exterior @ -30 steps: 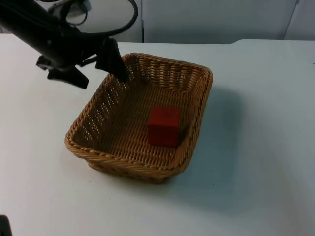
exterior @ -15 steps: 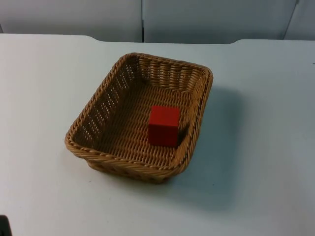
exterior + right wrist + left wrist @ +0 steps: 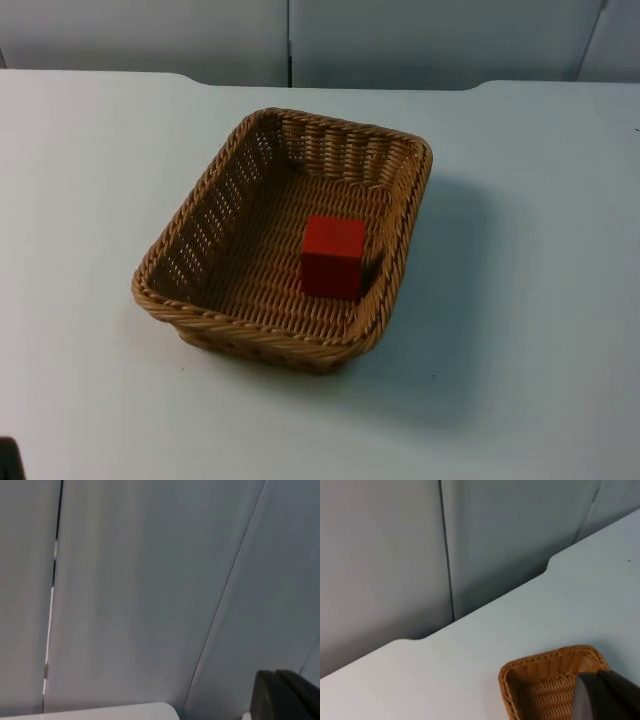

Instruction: Pick up the basket with the left hand and place the cube into the basket with the right hand.

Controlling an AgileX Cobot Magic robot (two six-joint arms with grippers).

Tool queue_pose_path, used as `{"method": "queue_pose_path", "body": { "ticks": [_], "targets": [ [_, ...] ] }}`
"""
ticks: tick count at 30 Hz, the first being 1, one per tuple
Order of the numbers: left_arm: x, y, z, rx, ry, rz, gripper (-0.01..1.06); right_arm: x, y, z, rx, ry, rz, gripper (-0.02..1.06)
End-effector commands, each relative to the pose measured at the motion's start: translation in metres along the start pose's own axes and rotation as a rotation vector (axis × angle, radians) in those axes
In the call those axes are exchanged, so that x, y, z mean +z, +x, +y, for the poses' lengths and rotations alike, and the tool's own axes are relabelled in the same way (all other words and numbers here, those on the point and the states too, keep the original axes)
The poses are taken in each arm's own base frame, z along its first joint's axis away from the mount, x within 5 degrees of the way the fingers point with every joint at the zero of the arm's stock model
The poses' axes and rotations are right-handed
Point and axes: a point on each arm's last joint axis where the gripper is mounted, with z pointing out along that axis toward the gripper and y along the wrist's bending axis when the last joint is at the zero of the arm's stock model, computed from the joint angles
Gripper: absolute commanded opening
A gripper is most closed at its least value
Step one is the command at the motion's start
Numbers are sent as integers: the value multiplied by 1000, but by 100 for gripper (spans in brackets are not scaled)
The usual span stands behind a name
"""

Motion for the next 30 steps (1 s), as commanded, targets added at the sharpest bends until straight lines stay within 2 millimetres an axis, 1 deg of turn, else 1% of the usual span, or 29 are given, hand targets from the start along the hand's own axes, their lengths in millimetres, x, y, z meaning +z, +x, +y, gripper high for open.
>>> {"method": "queue_pose_path", "body": {
  "ticks": [1, 3, 4, 6, 7, 8, 9, 10, 11, 12, 13, 14, 15, 18, 19, 20, 23, 24, 25, 27, 29, 30],
  "targets": [
    [-34, 7, -12, 7, -44, -2, 0, -26, 28, -6, -2, -26, 10, 0],
    [-54, 22, -22, -9, -69, -27, 0, -51, 60, -5, -6, -90, 28, 0],
    [-69, 29, -29, -7, -85, -71, 0, -58, 77, -1, -2, -142, 56, 0],
    [-85, 54, -40, -23, -107, -114, 0, -76, 107, 7, 20, -249, 95, 0],
    [-85, 54, -40, -23, -107, -114, 0, -76, 107, 7, 20, -249, 95, 0],
    [-91, 66, -46, -33, -113, -138, 0, -85, 119, 11, 36, -311, 116, 0],
    [-101, 83, -53, -37, -133, -178, 0, -92, 129, 16, 33, -379, 144, 0],
    [-104, 98, -57, -45, -141, -190, 0, -99, 137, 21, 33, -442, 156, 0],
    [-101, 122, -61, -63, -143, -181, 0, -105, 143, 23, 41, -488, 163, 0],
    [-106, 138, -67, -71, -148, -199, 0, -109, 148, 28, 67, -541, 174, 0],
    [-102, 158, -70, -85, -150, -187, 0, -113, 154, 32, 70, -584, 175, 0],
    [-102, 158, -70, -85, -150, -187, 0, -113, 154, 32, 70, -584, 175, 0],
    [-102, 178, -74, -92, -153, -185, 0, -115, 160, 34, 57, -606, 180, 0],
    [-107, 225, -87, -97, -165, -202, 0, -114, 182, 42, 46, -623, 227, 0],
    [-107, 225, -87, -97, -165, -202, 0, -114, 182, 42, 46, -623, 227, 0],
    [-111, 238, -92, -93, -170, -219, 0, -114, 189, 43, 45, -623, 232, 0],
    [-127, 267, -105, -89, -184, -291, 0, -113, 210, 46, 37, -599, 244, 0],
    [-133, 276, -108, -87, -198, -315, 0, -110, 214, 47, 33, -585, 258, 0],
    [-133, 276, -108, -87, -198, -315, 0, -110, 214, 47, 33, -585, 258, 0],
    [-142, 292, -114, -88, -225, -349, 0, -107, 221, 47, 51, -558, 316, 0],
    [-147, 315, -117, -107, -265, -354, 0, -104, 224, 49, 50, -557, 323, 0],
    [-147, 315, -117, -107, -265, -354, 0, -104, 224, 49, 50, -557, 323, 0]
  ]
}}
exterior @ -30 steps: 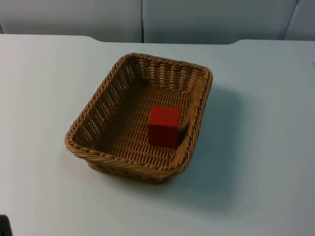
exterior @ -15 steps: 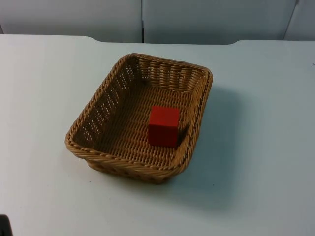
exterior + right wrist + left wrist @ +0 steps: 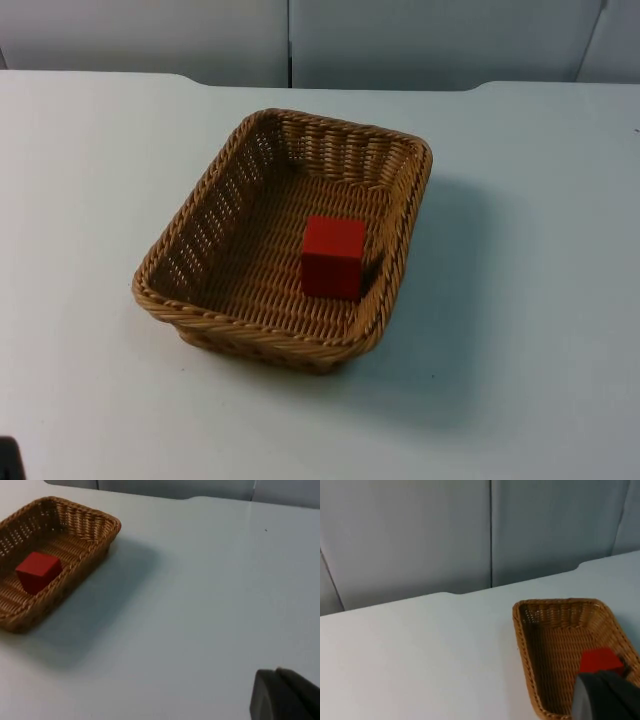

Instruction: Pick up the basket with the left hand and place the cube into the basket with the right hand.

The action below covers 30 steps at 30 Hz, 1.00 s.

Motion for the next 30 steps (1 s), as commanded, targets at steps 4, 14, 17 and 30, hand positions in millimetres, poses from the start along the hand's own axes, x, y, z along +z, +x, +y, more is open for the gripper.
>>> {"method": "queue_pose_path", "body": {
  "ticks": [4, 14, 17, 30],
  "targets": [
    [-19, 34, 5, -43, -102, -20, 0, 7, 4, -1, 11, 18, 2, 0],
    [-28, 34, 4, -70, -101, 48, 0, 12, 5, -1, 20, 21, -12, 0],
    [-29, 36, 4, -64, -106, 84, 0, 12, 5, -1, 22, 21, -12, 0],
    [-26, 51, 6, -38, -124, 207, 0, 12, 5, -2, 27, 27, -12, 0]
  ]
}}
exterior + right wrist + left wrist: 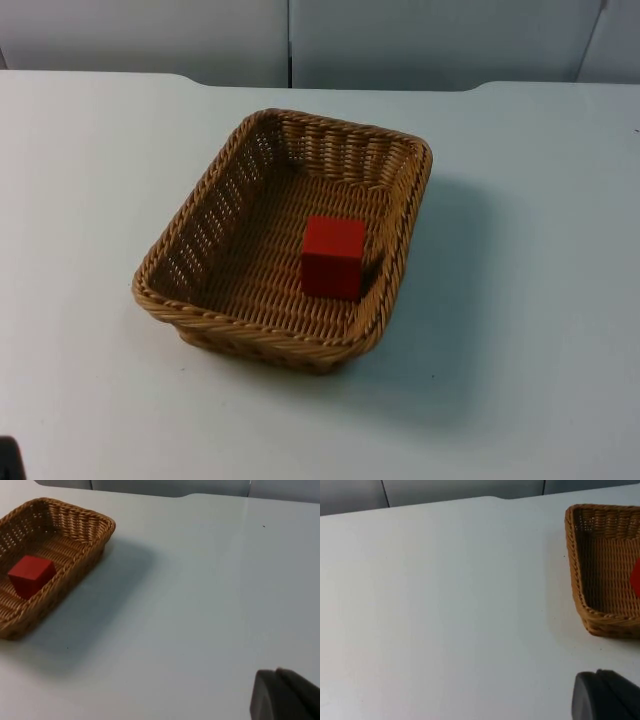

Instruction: Pick up the basket with the left hand and place the cube into the basket with the right hand.

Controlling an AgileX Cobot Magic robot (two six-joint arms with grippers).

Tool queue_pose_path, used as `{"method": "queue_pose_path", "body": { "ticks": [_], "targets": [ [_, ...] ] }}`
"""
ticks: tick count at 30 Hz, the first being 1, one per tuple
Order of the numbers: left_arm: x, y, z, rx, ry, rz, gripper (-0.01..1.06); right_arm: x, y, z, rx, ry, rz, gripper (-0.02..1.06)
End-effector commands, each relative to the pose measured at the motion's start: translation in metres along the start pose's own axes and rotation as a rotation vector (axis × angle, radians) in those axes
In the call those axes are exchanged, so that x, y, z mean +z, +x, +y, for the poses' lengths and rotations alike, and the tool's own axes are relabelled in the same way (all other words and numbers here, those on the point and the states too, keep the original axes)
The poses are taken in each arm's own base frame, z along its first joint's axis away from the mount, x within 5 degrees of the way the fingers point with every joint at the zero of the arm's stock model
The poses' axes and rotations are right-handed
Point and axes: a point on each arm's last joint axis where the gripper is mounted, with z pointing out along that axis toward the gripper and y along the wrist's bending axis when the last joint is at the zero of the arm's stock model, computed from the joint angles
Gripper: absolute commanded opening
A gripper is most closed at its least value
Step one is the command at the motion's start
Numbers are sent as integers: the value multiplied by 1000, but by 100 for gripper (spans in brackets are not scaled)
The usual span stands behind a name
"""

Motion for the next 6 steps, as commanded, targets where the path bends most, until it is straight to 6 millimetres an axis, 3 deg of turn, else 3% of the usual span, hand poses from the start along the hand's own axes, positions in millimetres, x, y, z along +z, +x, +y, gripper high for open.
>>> {"method": "queue_pose_path", "body": {
  "ticks": [1, 6],
  "targets": [
    [0, 1, 0, 3, 5, -1, 0, 1, 1, -1, 9, 18, -6, 0],
    [0, 1, 0, 3, 5, -1, 0, 1, 1, -5, 70, 65, -6, 0]
  ]
}}
